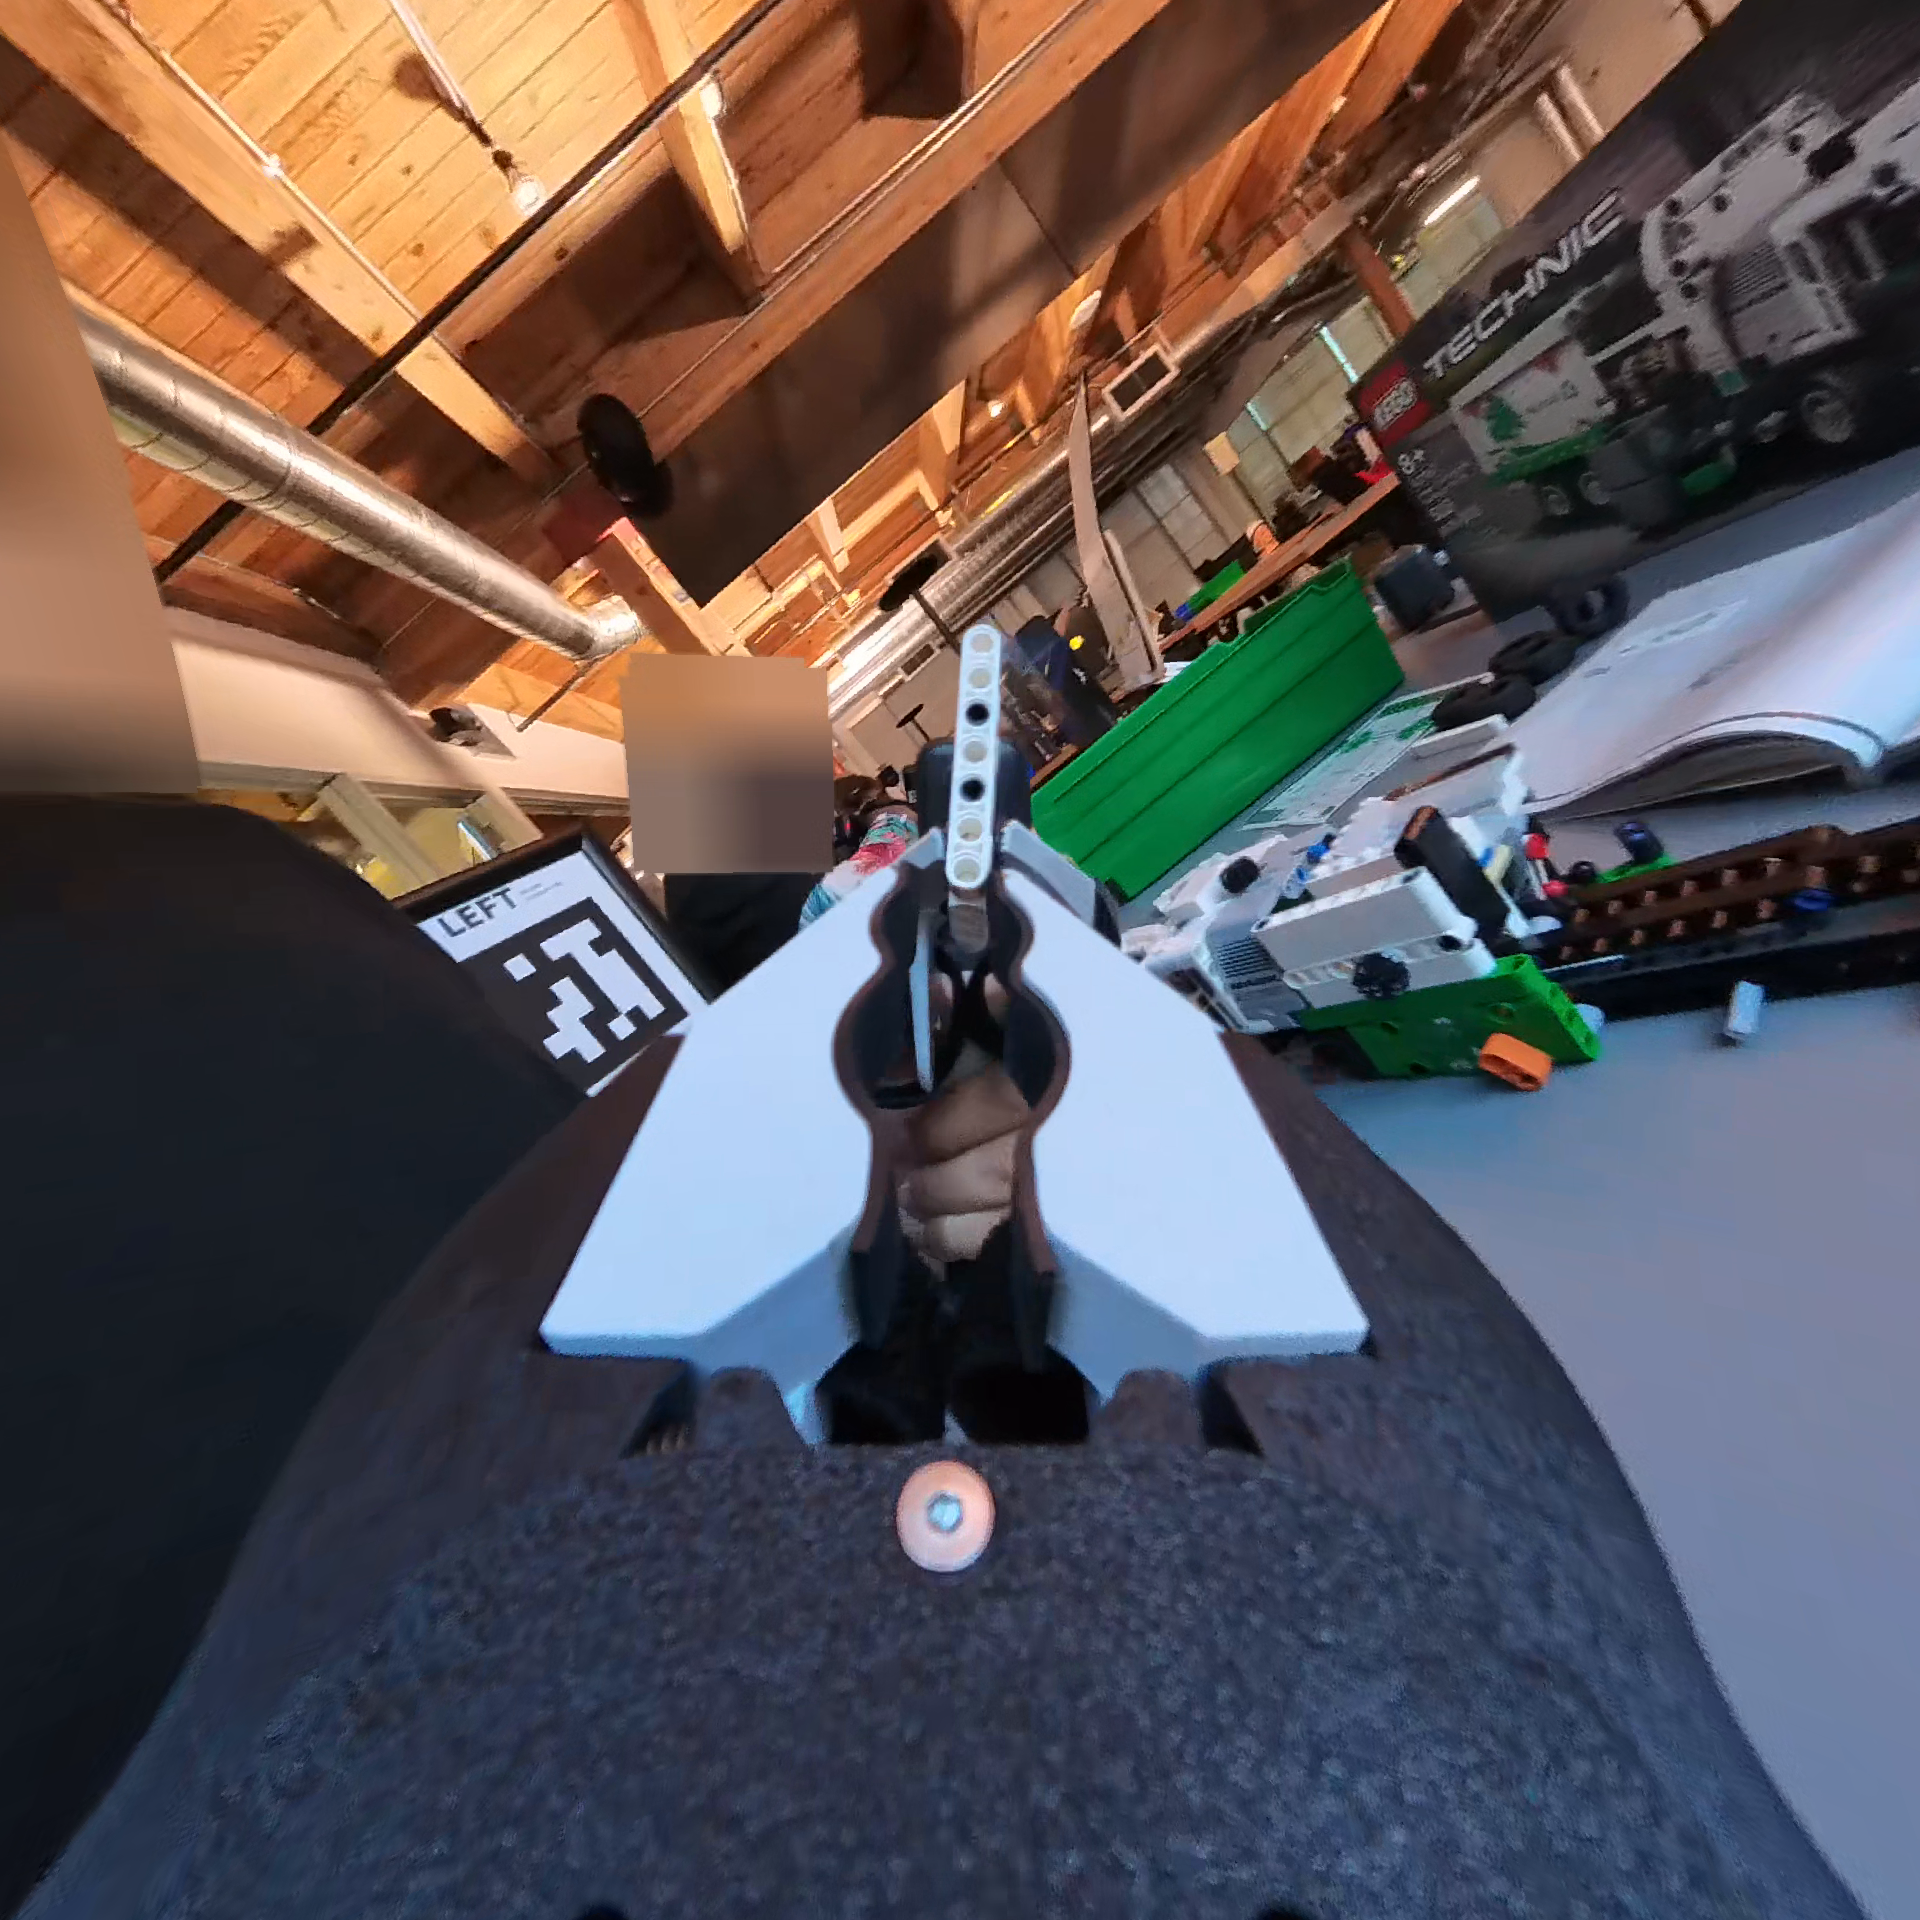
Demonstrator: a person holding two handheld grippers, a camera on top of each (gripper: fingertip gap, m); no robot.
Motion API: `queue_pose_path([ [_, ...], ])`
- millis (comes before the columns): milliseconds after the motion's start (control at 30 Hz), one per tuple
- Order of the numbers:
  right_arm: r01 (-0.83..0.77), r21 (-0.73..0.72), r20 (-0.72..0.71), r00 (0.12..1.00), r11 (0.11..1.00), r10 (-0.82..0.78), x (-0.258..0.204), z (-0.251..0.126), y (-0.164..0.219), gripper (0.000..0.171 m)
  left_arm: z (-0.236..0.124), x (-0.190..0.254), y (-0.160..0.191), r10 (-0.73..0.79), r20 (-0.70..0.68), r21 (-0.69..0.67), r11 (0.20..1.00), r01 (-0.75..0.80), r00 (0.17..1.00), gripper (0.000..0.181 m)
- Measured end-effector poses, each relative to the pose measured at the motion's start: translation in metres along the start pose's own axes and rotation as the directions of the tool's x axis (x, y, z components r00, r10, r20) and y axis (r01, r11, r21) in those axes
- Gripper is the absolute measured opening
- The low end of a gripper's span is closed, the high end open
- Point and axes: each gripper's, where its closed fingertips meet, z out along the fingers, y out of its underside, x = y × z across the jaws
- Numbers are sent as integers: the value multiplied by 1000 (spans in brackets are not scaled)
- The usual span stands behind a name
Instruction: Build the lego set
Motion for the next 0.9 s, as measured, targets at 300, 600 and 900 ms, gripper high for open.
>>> queue_pose_path([
  [300, 213, -351, -8, 973, 912, -230, -16, -10, 22, 6, -10, 12, 36, 222, -49, -356, 907, -225, 974, 28],
  [600, 300, -475, 0, 940, 827, -341, -20, -14, 39, 7, -9, 26, 48, 323, -138, -428, 833, -351, 936, 7],
  [900, 308, -427, 82, 949, 850, -303, -24, -2, 58, 6, -7, 37, 40, 273, -143, -282, 910, -304, 951, 6],
])
